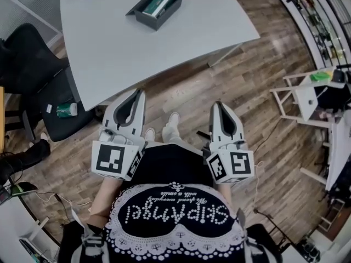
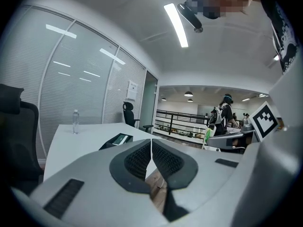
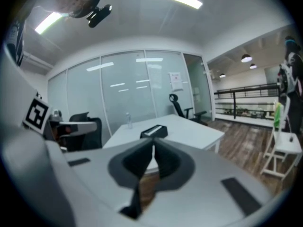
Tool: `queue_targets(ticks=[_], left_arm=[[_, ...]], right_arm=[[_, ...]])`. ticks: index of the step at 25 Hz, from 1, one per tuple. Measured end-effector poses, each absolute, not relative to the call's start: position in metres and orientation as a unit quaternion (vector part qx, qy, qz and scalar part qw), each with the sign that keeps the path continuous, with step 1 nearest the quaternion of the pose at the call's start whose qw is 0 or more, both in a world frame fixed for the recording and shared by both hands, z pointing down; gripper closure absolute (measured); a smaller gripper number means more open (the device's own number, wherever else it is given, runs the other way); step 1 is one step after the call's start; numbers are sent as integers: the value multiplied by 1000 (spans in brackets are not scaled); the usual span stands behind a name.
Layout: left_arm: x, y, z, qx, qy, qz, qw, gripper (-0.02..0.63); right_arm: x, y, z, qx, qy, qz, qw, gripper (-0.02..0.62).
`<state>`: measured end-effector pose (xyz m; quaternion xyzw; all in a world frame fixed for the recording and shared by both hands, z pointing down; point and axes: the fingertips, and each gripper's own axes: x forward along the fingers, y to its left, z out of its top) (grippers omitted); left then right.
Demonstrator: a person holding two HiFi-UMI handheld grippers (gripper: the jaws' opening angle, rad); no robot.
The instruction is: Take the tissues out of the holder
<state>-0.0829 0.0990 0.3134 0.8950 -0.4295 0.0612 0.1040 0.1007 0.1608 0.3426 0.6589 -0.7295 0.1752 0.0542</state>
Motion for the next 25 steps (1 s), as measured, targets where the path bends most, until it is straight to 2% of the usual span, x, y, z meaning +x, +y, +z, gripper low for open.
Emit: queue_targets(ticks=[13, 25], left_arm=[[-43, 89, 310, 875, -472, 46, 98, 577], [-35, 81, 299, 869, -485, 44, 87, 576]], right_arm=[[151, 137, 348, 632, -754, 173, 53, 561], [164, 129, 348, 629, -755, 180, 43, 561]])
